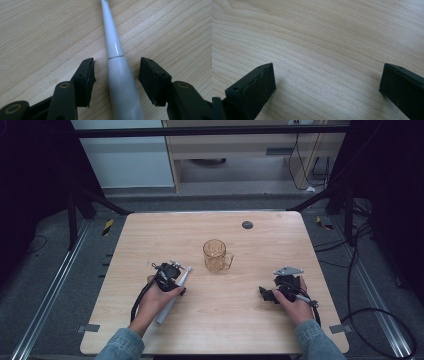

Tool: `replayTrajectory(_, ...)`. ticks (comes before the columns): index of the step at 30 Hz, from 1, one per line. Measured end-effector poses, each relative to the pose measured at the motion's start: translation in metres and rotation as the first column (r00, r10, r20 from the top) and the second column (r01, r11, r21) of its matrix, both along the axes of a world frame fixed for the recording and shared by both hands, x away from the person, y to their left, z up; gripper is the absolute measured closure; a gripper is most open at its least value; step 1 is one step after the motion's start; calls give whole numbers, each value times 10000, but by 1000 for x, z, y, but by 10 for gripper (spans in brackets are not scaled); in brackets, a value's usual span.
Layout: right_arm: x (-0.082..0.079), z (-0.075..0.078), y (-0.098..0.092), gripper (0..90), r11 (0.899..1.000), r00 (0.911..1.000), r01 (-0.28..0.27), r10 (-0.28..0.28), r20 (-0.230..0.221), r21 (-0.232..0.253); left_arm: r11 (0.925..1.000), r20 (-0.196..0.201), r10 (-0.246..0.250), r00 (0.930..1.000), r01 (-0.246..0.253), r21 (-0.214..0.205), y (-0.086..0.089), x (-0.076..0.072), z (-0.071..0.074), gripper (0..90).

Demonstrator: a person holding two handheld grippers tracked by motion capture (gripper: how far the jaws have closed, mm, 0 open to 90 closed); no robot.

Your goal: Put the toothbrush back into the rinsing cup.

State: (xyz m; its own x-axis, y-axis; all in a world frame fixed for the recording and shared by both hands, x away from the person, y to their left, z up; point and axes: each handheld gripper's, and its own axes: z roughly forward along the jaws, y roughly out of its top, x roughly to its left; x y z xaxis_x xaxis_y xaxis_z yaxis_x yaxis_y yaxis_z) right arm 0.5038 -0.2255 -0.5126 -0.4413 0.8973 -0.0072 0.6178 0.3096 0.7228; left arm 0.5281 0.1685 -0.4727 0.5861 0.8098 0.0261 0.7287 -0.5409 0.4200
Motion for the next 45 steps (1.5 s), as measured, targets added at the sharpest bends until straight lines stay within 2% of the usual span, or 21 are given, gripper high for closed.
replayTrajectory(9,0,0,0,3,10000,10000,3,-3,-3,3,9999,-160,-159,9997,159,31,1,0,2,494)
replayTrajectory(14,0,0,0,3,10000,10000,1,-1,1,2,9993,-346,-255,9991,264,268,3,2,3,505)
replayTrajectory(26,0,0,0,3,10000,10000,0,0,-2,-1,9993,-475,-307,9984,316,186,3,3,3,522)
replayTrajectory(34,0,0,0,3,10000,10000,2,-2,-2,3,9986,-624,-460,9970,475,230,3,5,4,583)
replayTrajectory(41,0,0,0,3,10000,10000,3,-3,-3,4,9982,-570,-540,9969,554,230,2,5,4,667)
replayTrajectory(45,0,0,0,3,10000,10000,2,-2,-1,2,9977,-493,-629,9968,641,235,1,5,4,671)
